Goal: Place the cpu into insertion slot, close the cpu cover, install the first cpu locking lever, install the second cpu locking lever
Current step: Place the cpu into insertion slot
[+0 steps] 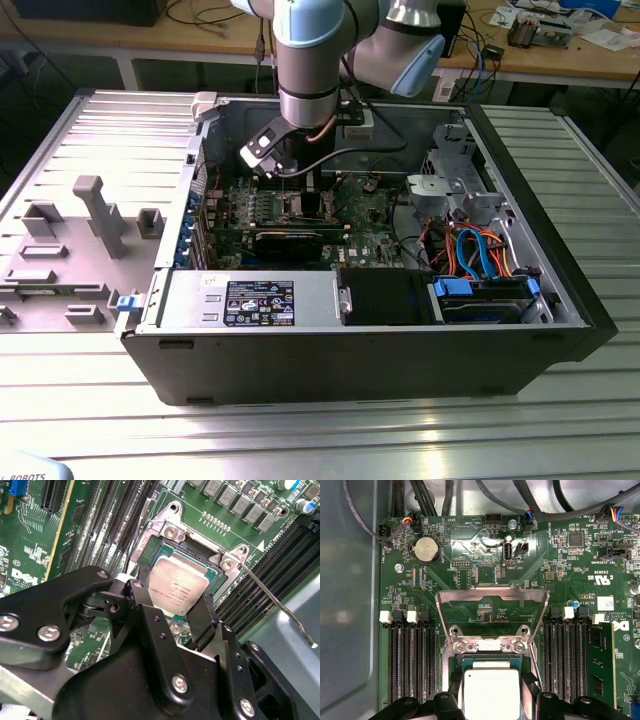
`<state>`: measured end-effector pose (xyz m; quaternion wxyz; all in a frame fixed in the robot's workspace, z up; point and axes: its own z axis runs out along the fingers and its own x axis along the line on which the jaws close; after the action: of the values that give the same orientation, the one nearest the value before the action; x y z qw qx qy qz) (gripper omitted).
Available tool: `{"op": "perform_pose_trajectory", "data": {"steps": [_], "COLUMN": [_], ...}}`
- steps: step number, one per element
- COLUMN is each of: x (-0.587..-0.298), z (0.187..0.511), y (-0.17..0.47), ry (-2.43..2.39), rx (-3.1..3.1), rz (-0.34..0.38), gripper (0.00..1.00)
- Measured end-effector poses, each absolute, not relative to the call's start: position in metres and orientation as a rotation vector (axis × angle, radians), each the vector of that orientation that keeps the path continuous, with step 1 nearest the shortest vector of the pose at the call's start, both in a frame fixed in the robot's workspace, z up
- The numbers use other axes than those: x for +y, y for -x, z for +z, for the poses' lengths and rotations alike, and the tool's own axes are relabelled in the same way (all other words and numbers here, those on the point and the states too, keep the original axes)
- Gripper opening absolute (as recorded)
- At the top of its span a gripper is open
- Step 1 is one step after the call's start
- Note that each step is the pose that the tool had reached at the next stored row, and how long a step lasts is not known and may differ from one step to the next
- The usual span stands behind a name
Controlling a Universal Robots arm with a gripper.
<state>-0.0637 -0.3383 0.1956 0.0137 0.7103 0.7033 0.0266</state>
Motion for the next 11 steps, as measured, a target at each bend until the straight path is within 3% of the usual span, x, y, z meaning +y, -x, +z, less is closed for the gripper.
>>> {"op": "perform_pose_trajectory", "data": {"steps": [7, 8, 11], "x": [-0.338, -0.3381, -0.3383], "z": [0.1948, 0.1949, 0.1952], "y": [0.0636, 0.0636, 0.0637], "ry": [-2.213, -2.213, -2.212], "rx": [2.191, 2.19, 2.19], "rz": [0.085, 0.085, 0.083], "gripper": [0.55, 0.61, 0.61]}}
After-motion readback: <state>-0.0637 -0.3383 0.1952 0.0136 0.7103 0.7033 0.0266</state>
